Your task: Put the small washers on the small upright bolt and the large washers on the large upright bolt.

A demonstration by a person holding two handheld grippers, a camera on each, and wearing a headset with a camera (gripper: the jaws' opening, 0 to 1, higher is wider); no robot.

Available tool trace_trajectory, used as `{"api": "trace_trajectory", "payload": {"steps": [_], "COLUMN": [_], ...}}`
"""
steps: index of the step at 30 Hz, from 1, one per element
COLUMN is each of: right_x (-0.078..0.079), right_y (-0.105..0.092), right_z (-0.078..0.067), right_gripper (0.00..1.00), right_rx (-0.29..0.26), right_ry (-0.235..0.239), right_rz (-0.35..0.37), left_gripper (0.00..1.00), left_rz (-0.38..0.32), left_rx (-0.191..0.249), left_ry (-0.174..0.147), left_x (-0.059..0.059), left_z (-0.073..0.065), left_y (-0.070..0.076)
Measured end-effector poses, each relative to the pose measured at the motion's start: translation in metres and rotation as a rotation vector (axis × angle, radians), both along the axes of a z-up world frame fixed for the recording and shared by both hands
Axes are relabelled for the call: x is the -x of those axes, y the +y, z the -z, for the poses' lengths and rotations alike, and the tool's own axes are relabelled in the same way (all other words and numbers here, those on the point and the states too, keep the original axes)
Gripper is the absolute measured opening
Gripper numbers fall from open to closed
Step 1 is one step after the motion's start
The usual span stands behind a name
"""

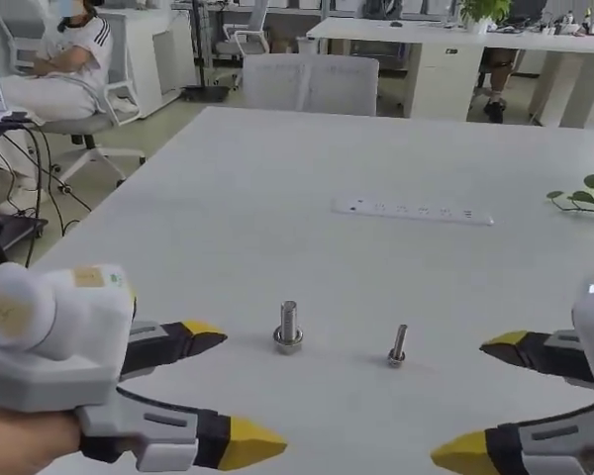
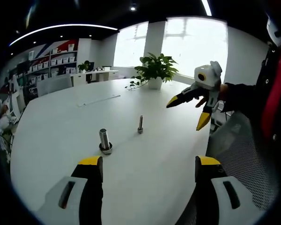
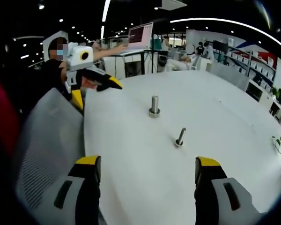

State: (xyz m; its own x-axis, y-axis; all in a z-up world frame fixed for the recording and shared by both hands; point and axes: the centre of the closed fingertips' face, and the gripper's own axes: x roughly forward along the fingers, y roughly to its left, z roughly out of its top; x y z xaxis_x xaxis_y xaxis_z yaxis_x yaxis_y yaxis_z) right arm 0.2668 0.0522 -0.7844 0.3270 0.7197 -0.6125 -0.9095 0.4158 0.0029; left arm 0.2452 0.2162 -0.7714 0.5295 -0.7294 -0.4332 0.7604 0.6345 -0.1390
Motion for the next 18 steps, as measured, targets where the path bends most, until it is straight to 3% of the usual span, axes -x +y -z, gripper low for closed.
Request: {"api": "trace_trajectory", "payload": {"steps": [8,12,18], "right_x": [0.003,0.005,0.009], "right_y": [-0.001,-0.004,-0.002], "right_z": [-0.019,-0.018,-0.01], "right_gripper": [0.83,0.83,0.83], "right_rx": [-0.169,-0.205,-0.21], "right_ry": [-0.047,-0.047,-0.037], "right_rz": [0.063,0.078,0.087], "left_gripper": [0.8,0.8,0.8], "left_rz": [-0.021,-0.034,-0.041], "left_rx": [0.022,0.048,0.056], "left_ry": [0.009,0.013,0.02], "left_x": [0.007,0.009,0.011], "left_z": [0.004,0.005,0.008], "left_y": [0.003,0.004,0.004]}}
